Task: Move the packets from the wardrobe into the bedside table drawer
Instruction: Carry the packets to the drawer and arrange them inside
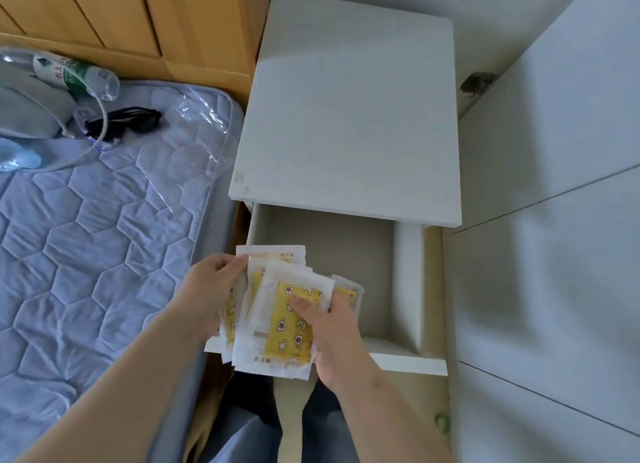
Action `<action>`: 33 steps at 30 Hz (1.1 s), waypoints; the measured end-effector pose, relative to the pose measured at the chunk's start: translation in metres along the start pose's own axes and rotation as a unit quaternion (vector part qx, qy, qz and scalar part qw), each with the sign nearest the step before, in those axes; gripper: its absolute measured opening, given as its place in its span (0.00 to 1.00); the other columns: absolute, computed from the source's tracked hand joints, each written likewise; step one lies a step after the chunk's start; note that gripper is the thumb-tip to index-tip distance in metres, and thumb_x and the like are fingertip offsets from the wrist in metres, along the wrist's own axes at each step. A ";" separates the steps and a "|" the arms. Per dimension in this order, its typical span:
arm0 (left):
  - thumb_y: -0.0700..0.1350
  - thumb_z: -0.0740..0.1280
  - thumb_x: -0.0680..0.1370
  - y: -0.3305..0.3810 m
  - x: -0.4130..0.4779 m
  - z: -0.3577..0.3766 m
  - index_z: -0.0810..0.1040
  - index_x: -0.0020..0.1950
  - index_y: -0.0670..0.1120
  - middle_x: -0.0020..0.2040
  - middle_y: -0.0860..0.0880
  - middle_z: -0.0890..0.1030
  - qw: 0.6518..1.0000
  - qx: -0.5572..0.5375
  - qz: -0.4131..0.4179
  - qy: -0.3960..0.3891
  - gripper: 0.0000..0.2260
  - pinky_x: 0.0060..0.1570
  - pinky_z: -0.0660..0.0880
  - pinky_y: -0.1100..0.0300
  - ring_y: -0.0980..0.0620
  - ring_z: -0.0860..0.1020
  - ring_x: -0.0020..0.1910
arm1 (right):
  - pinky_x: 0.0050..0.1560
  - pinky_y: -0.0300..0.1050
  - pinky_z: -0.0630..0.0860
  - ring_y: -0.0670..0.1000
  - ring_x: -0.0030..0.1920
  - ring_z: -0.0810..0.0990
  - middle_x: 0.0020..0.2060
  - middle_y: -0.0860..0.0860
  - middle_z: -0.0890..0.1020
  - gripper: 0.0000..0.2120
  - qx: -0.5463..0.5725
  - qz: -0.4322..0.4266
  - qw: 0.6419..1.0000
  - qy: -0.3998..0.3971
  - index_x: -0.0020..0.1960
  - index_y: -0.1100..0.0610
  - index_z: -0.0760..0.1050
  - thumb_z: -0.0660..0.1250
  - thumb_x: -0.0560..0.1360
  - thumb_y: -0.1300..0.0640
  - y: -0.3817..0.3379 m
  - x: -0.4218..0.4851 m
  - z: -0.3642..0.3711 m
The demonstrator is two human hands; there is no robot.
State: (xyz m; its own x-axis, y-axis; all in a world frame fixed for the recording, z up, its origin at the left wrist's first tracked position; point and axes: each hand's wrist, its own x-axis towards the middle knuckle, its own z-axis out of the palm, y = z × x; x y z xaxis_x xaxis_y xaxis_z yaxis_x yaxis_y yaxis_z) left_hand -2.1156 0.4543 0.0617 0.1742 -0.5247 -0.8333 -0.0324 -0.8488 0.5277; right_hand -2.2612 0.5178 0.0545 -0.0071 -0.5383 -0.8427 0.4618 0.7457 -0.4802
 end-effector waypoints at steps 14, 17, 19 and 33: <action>0.36 0.70 0.73 -0.041 0.108 0.144 0.71 0.52 0.54 0.49 0.51 0.77 0.971 0.201 0.098 -0.080 0.16 0.39 0.78 0.56 0.49 0.79 0.45 | 0.41 0.50 0.81 0.54 0.46 0.84 0.49 0.54 0.84 0.13 -0.108 0.011 0.989 0.100 0.56 0.58 0.75 0.71 0.73 0.62 -0.016 0.126 -0.142; 0.37 0.70 0.73 -0.055 0.124 0.166 0.71 0.60 0.56 0.54 0.53 0.75 0.953 0.251 0.113 -0.126 0.21 0.40 0.74 0.63 0.51 0.75 0.52 | 0.39 0.50 0.82 0.54 0.44 0.84 0.49 0.55 0.83 0.12 -0.154 0.012 0.980 0.125 0.55 0.57 0.76 0.70 0.72 0.62 -0.008 0.141 -0.161; 0.37 0.69 0.74 -0.061 0.132 0.172 0.72 0.62 0.57 0.56 0.54 0.72 0.943 0.283 0.110 -0.139 0.22 0.39 0.72 0.64 0.52 0.72 0.53 | 0.40 0.50 0.81 0.54 0.41 0.83 0.49 0.57 0.83 0.13 -0.177 0.023 0.975 0.132 0.56 0.58 0.76 0.70 0.72 0.63 -0.001 0.148 -0.164; 0.34 0.67 0.73 -0.090 0.147 0.189 0.77 0.52 0.56 0.49 0.52 0.79 0.966 0.224 0.055 -0.120 0.17 0.45 0.80 0.52 0.48 0.80 0.45 | 0.26 0.26 0.67 0.38 0.35 0.73 0.36 0.39 0.73 0.09 -0.260 -0.091 0.939 0.208 0.49 0.51 0.68 0.66 0.75 0.60 0.023 0.155 -0.165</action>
State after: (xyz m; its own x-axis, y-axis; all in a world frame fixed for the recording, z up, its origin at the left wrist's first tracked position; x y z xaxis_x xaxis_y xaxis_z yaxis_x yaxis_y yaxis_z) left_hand -2.2725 0.4415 -0.1398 -0.0867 -0.5668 -0.8193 -0.4697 -0.7020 0.5354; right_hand -2.3975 0.5162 -0.1277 -0.4388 -0.5569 -0.7052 -0.0754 0.8048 -0.5887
